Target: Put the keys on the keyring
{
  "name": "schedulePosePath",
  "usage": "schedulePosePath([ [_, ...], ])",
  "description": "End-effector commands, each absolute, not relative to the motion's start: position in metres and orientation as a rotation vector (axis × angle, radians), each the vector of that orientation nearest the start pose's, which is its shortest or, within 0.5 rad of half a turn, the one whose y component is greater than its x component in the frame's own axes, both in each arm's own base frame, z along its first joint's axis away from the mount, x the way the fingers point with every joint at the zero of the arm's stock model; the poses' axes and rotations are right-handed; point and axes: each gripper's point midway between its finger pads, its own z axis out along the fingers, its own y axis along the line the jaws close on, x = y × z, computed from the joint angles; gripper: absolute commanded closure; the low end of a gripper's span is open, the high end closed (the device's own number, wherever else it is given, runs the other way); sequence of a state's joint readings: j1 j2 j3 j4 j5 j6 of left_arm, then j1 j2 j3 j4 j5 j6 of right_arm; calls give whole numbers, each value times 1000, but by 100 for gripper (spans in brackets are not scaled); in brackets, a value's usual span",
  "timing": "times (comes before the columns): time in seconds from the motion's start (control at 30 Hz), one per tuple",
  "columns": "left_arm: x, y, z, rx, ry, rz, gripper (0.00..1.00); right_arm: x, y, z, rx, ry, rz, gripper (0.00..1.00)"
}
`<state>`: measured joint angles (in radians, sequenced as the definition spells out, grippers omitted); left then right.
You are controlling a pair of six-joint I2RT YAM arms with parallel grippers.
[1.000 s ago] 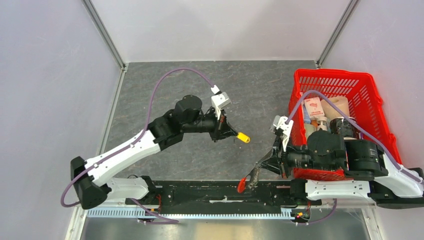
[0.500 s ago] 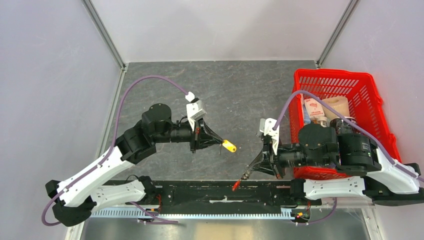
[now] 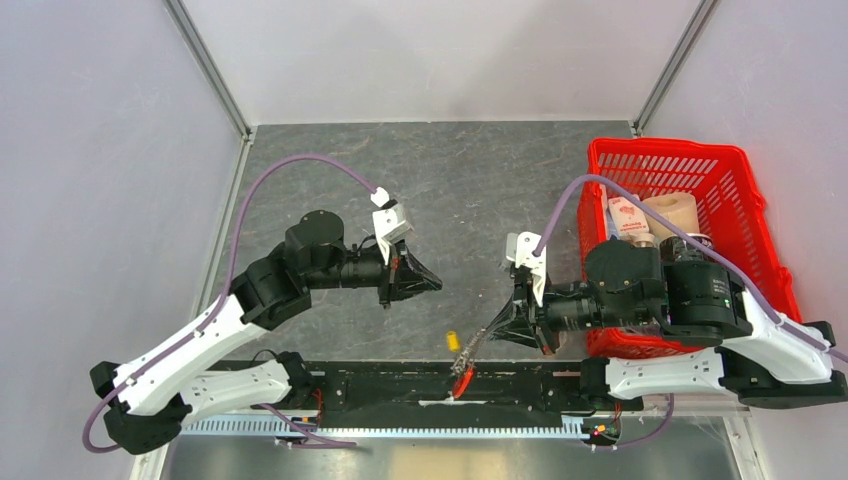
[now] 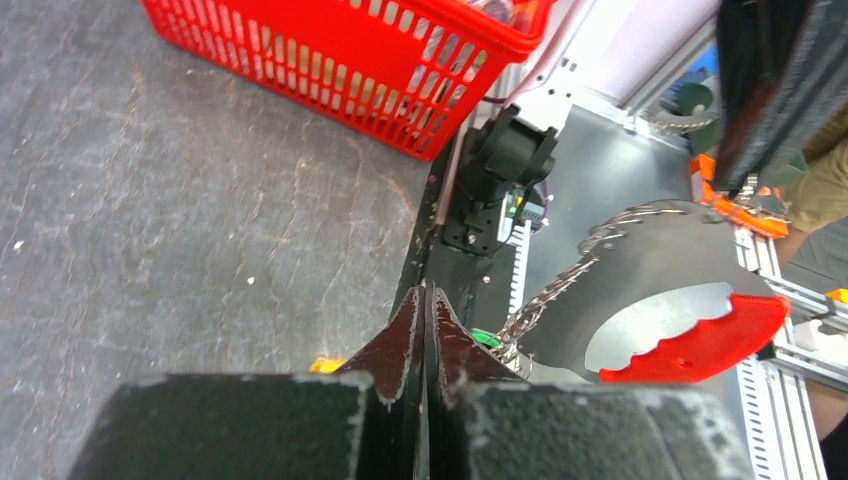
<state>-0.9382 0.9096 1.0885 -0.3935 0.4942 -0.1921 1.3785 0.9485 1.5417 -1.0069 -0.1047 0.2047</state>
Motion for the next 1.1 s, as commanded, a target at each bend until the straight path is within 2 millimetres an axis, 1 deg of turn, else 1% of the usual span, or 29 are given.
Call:
schedulePosePath([
  [0.0,118,-293,312,1004,1754,-1142,94,24,251,398,-1211,1684,1119,100],
  [0.07,130,-292,295,947,1829,-1080,90,26,250,393,-1194,1704,1105,100],
  [0.17,151,-287,260,858,1971,-944,78,29,245,387,-1165,1729,1087,100],
  [0.27,157,-292,225,846,2079,-907,73,31,236,386,-1127,1743,1084,100],
  [0.33,153,-300,207,851,2117,-953,73,36,227,386,-1083,1761,1061,100],
  [0.4,147,-308,197,857,2131,-1018,72,39,219,384,-1048,1785,1039,100],
  [0.5,138,-313,185,875,2176,-1072,72,40,211,378,-1024,1816,1026,100],
  [0.7,117,-313,168,906,2246,-1156,70,44,210,358,-1012,1876,979,100],
  [0.77,111,-316,163,886,2271,-1187,68,45,212,354,-1000,1885,978,100],
  [0.83,104,-322,156,822,2320,-1231,65,45,213,350,-988,1895,981,100],
  [0.87,102,-324,149,784,2359,-1229,63,45,213,349,-983,1898,982,100],
  [0.9,97,-327,141,751,2407,-1219,59,46,213,347,-974,1903,983,100],
  [0.97,88,-331,129,694,2478,-1179,56,47,211,346,-946,1906,985,100],
  [1.03,82,-333,119,627,2525,-1116,54,50,207,345,-907,1915,980,100],
  [1.07,80,-332,114,590,2550,-1064,49,52,204,345,-881,1920,978,100],
])
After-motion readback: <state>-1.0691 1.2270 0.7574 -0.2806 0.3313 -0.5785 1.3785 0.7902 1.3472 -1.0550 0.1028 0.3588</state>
